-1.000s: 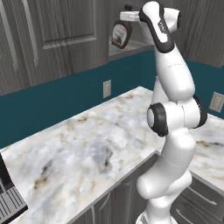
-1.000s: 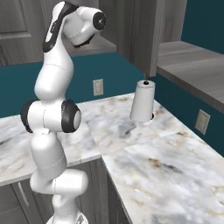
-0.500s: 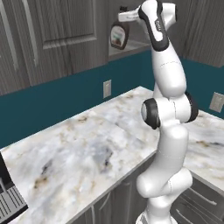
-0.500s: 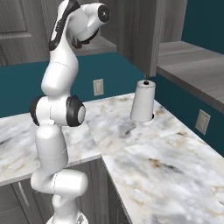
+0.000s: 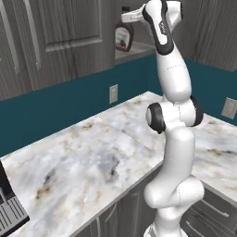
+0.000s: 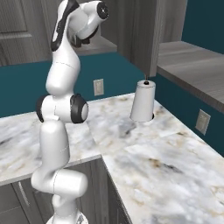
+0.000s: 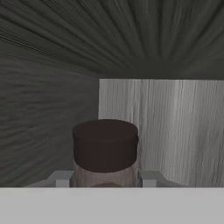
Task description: There are various items on the counter. Only move the condiments/shakers into the cabinet.
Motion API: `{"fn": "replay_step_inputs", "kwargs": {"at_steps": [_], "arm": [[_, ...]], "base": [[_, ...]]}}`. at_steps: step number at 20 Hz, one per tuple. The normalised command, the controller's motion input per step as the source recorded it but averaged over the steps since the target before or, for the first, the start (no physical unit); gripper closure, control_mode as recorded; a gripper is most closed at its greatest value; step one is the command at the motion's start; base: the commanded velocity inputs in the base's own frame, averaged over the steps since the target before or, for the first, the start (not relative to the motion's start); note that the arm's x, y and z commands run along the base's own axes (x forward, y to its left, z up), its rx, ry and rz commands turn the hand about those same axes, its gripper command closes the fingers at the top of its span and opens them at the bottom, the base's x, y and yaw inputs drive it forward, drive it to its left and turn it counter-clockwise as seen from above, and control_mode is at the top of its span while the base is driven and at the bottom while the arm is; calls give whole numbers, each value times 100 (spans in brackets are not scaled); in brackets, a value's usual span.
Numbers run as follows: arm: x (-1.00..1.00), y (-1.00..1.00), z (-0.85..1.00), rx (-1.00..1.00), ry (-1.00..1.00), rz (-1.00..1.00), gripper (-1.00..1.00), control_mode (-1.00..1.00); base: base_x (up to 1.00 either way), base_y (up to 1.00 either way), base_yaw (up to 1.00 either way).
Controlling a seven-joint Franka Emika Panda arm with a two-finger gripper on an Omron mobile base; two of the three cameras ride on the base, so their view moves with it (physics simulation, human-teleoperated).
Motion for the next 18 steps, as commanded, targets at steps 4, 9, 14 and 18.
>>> {"fn": "replay_step_inputs", "kwargs": {"at_steps": [4,9,14,18], "arm": [[8,11,-2,0,-1,0,-100,-100],[-1,0,0,0,0,0,-100,-100],[-41,-4,0,0,-6,0,-100,-100],[-67,-20,0,0,-9,-3,-100,-100]], "base": [[0,0,0],[0,0,0],[0,0,0],[0,0,0]]}}
